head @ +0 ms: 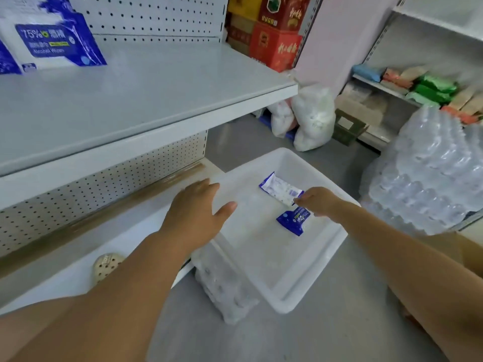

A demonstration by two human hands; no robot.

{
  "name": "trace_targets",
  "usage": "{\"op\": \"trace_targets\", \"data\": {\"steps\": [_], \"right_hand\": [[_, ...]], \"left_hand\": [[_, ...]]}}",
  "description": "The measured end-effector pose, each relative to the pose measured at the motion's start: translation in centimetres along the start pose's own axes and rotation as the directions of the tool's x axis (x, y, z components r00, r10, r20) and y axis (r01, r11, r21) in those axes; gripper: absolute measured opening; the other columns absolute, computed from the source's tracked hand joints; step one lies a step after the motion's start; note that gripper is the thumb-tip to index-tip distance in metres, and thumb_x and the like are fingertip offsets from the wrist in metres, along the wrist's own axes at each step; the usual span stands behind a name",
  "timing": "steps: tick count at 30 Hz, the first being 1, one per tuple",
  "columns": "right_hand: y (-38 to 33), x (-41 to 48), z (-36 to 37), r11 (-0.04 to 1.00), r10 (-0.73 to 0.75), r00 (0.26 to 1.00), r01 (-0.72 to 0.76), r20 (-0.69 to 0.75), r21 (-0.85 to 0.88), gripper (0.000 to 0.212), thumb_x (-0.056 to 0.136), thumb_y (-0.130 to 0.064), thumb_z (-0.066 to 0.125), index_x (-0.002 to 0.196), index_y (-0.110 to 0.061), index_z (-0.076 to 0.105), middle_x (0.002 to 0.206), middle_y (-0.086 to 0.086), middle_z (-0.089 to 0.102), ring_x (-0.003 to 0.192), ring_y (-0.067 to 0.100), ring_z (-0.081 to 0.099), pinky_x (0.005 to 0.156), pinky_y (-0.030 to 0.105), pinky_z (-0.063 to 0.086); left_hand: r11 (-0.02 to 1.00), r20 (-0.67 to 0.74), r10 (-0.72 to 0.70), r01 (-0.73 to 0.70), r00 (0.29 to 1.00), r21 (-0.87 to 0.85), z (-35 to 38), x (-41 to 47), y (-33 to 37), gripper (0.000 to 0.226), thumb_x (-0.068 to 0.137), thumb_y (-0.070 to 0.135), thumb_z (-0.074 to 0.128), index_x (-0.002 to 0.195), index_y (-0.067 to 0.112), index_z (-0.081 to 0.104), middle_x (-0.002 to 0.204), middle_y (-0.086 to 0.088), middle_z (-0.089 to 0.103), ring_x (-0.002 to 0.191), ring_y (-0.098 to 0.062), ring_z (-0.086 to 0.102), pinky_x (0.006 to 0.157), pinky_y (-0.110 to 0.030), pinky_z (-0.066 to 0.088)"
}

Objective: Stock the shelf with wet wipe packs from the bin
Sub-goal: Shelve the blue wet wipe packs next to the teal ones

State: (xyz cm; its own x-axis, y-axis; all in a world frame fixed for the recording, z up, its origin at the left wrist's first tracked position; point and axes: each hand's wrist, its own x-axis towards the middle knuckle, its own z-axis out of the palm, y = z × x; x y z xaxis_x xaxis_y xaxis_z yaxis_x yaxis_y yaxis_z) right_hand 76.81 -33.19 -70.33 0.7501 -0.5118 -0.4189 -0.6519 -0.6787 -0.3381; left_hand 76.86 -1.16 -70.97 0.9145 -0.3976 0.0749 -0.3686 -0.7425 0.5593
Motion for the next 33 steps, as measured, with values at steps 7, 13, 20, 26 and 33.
{"op": "trace_targets", "data": {"steps": [7,13,20,26,33], "right_hand": [[2.4,5.2,3.8,0.823,0.400,0.900,-0.436,0.173,0.364,0.079,0.083,-0.051,0.076,0.141,-0.010,0.042,0.135,0.017,0.049,0.094,0.033,0.059,0.083,0.044,0.056],[1.7,7.2,5.3,0.675,0.418,0.897,-0.414,0.145,0.611,0.043,0.086,-0.038,0.078,0.110,-0.009,0.056,0.088,0.004,0.054,0.076,0.014,0.050,0.075,0.022,0.047],[2.3,11.1,6.3,0.455,0.422,0.903,-0.288,0.081,0.842,0.039,0.077,-0.035,0.085,0.096,-0.013,0.059,0.089,0.002,0.065,0.063,0.010,0.056,0.057,0.020,0.051],[1.9,9.9,7.1,0.483,0.472,0.872,-0.137,-0.126,0.865,0.053,0.088,-0.024,0.072,0.134,-0.011,0.049,0.121,0.007,0.059,0.101,0.023,0.063,0.073,0.032,0.047],[0.0,9.0,7.1,0.566,0.384,0.920,-0.165,-0.081,0.808,0.031,0.085,-0.036,0.079,0.094,-0.022,0.053,0.093,0.000,0.061,0.079,0.015,0.060,0.075,0.035,0.056]], "left_hand": [[0.967,0.209,-0.199,0.157,0.957,0.201,3.1,1.6,-2.8,0.096,0.091,0.075,0.026,0.159,0.016,-0.008,0.166,-0.010,-0.015,0.154,-0.025,-0.010,0.124,-0.048,-0.002],[0.967,0.191,-0.220,0.188,0.957,0.173,2.8,3.5,-4.0,0.094,0.094,0.071,0.032,0.159,0.009,0.003,0.167,-0.010,0.002,0.154,-0.025,0.004,0.124,-0.048,0.012],[0.968,0.095,-0.230,0.218,0.969,0.121,3.8,4.4,-3.5,0.079,0.097,0.060,0.042,0.153,0.010,0.021,0.157,-0.010,0.030,0.139,-0.029,0.034,0.105,-0.042,0.037],[0.966,0.072,-0.250,0.243,0.966,0.089,4.1,5.2,-4.0,0.069,0.097,0.057,0.045,0.148,0.014,0.029,0.144,-0.009,0.044,0.128,-0.029,0.046,0.095,-0.044,0.043],[0.956,0.011,-0.294,0.294,0.956,0.005,5.1,6.1,-3.8,0.062,0.099,0.053,0.046,0.144,0.012,0.036,0.137,-0.010,0.048,0.122,-0.031,0.051,0.090,-0.044,0.047]]}}
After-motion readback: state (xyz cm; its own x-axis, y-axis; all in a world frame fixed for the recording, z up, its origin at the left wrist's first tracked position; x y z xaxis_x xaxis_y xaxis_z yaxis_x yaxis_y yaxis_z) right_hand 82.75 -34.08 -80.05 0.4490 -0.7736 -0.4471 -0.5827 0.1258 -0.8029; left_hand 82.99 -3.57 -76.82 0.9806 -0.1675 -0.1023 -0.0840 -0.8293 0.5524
